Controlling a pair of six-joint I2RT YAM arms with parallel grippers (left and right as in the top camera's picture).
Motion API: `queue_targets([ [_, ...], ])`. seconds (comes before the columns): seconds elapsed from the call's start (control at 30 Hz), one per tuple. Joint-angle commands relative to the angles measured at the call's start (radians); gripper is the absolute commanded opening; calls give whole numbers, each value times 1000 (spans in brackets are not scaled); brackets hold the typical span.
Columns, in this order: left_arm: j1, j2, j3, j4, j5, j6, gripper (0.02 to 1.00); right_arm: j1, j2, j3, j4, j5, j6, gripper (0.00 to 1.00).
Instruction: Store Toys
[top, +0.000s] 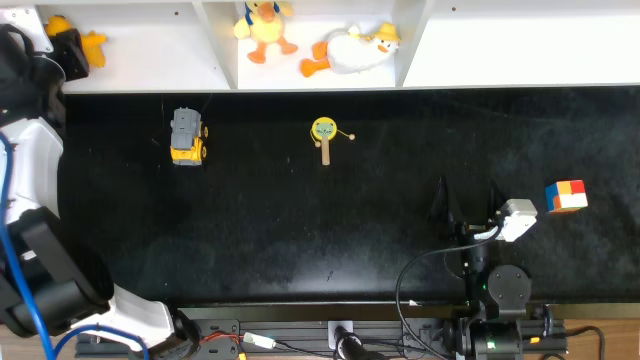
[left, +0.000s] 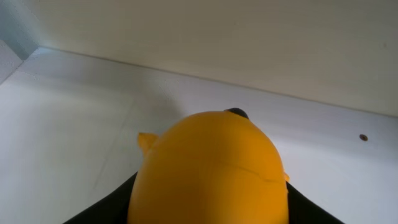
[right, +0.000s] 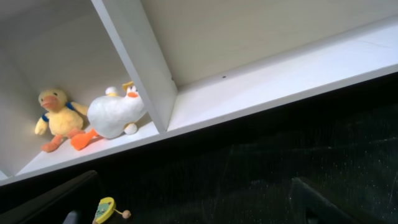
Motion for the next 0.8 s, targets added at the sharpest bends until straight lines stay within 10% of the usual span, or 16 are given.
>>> queue_targets([
  [0.03, 3, 13, 43, 6, -15, -8, 487, 6, -9, -13, 5, 5, -3, 996],
  [0.8, -2, 47, 43, 16, -42, -8, 573, 6, -9, -13, 6, 5, -3, 996],
])
